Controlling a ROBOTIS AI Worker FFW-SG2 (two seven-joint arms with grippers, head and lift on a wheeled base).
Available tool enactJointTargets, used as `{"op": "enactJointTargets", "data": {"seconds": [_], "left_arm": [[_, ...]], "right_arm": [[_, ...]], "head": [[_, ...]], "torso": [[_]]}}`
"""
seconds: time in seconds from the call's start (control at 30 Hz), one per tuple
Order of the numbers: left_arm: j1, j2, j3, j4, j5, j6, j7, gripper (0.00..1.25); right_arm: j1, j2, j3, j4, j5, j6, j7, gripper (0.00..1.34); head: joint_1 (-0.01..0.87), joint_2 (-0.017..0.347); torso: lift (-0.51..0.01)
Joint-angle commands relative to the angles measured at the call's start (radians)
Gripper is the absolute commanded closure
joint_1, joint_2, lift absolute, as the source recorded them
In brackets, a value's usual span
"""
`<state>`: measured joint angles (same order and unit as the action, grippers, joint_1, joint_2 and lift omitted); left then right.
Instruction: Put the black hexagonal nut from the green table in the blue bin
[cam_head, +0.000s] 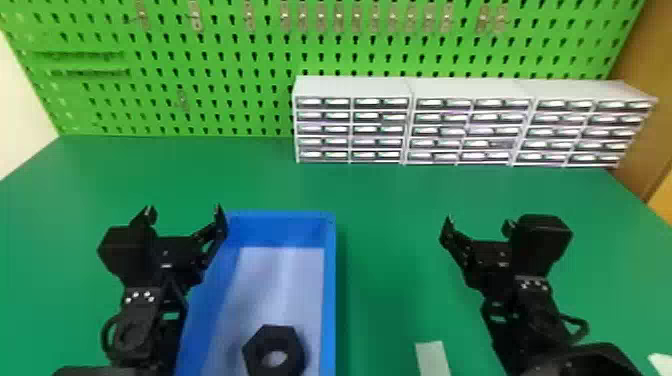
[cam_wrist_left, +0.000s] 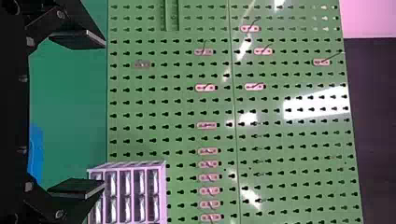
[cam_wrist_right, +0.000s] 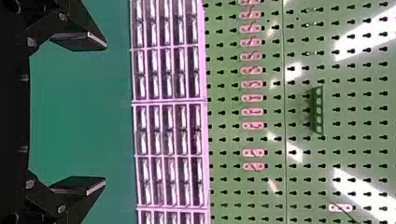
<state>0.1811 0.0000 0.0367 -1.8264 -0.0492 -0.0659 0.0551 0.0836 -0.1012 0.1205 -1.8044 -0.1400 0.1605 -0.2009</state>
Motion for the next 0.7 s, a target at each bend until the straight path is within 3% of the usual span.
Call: {"op": "enactJointTargets", "data": {"seconds": [0.0,0.67], "left_arm": [[0.004,-0.003,-0.001,-0.001,-0.001,0.0,0.0,0.22],[0.006,-0.003,-0.015,-0.001,-0.001,0.0,0.0,0.22]], "right_arm": [[0.002,-0.002,-0.001,-0.003,-0.001,0.002,0.0,0.26],[0.01,0.0,-0.007,-0.01,0.007,-0.001,0.0,0.26]], "head": [[0.657,0.057],[0.657,0.057]], "torso": [[-0.095],[-0.095]]}}
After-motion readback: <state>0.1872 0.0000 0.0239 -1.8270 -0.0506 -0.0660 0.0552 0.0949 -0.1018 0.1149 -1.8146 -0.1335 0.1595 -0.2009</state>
